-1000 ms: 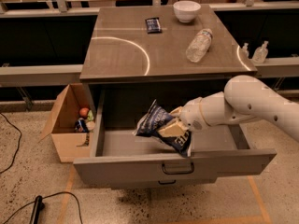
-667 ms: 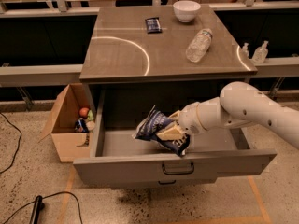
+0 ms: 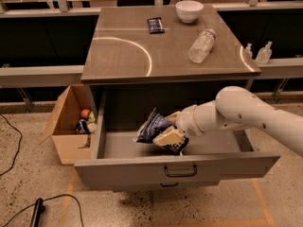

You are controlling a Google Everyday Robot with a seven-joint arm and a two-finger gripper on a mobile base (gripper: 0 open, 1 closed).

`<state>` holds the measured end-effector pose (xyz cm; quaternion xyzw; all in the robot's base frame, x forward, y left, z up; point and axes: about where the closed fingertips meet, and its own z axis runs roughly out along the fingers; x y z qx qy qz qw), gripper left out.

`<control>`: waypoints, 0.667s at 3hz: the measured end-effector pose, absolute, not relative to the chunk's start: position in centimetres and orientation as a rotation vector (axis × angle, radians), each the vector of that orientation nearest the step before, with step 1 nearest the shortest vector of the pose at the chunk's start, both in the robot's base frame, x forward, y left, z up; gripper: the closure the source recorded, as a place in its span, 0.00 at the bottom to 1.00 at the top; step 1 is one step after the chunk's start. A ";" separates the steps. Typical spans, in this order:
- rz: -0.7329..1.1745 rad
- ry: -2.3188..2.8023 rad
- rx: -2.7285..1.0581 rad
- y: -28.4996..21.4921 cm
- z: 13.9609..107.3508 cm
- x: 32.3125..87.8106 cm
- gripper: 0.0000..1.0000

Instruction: Place blue chip bag into top drawer

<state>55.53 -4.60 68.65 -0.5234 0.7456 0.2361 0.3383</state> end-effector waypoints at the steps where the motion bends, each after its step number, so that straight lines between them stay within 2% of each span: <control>1: 0.577 1.978 -1.317 -4.8 69.4 56.8 0.12; 2: 0.529 2.044 -1.232 -6.0 71.9 58.7 0.35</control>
Offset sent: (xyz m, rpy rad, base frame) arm 0.0570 -0.0388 0.0671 -0.0517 0.0353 -0.2779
